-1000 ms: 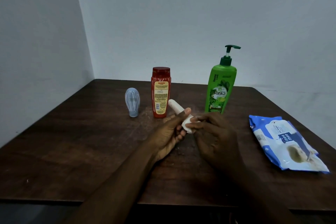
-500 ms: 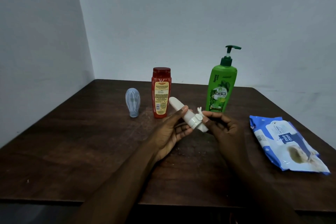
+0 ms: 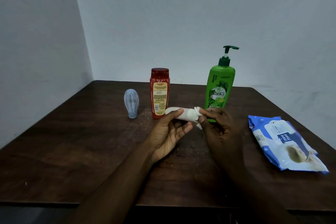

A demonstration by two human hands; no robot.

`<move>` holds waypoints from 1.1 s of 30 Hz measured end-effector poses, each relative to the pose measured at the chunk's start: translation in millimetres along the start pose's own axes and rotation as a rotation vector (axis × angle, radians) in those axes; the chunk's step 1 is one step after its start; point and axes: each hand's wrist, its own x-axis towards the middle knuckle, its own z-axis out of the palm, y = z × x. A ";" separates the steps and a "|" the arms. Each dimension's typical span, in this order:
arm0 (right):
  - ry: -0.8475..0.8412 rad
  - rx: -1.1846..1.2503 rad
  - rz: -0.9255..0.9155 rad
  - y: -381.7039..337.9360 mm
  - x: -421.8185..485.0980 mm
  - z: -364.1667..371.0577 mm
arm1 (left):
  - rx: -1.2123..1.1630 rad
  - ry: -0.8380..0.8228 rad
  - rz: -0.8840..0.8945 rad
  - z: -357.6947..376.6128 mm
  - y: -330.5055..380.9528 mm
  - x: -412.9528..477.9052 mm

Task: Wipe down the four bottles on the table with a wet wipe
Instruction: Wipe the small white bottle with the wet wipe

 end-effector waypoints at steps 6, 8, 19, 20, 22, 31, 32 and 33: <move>-0.055 -0.056 -0.175 0.0 -3.5 -1.2 | -0.067 -0.018 0.043 0.4 1.9 -0.7; -0.075 -0.039 -0.165 1.7 -5.0 -2.0 | -0.056 -0.010 0.054 0.1 2.1 -0.8; -0.007 0.101 0.036 15.6 2.7 -3.0 | 0.014 -0.062 -0.032 0.0 1.0 -1.3; -0.011 0.117 0.038 15.3 1.5 -2.8 | 0.027 -0.069 -0.031 -0.1 1.0 -1.2; -0.029 0.140 0.038 14.3 -0.3 -2.9 | 0.032 -0.058 -0.013 -1.6 0.7 0.5; -0.150 0.136 0.168 12.3 -2.8 -4.4 | 0.142 -0.052 0.134 -10.3 -1.7 9.6; -0.169 0.154 0.241 13.4 -1.9 -3.9 | 0.189 -0.042 0.158 -10.3 -2.3 10.8; -0.197 0.157 0.310 15.1 -1.0 -3.4 | 0.247 -0.023 0.183 -10.6 -3.2 12.1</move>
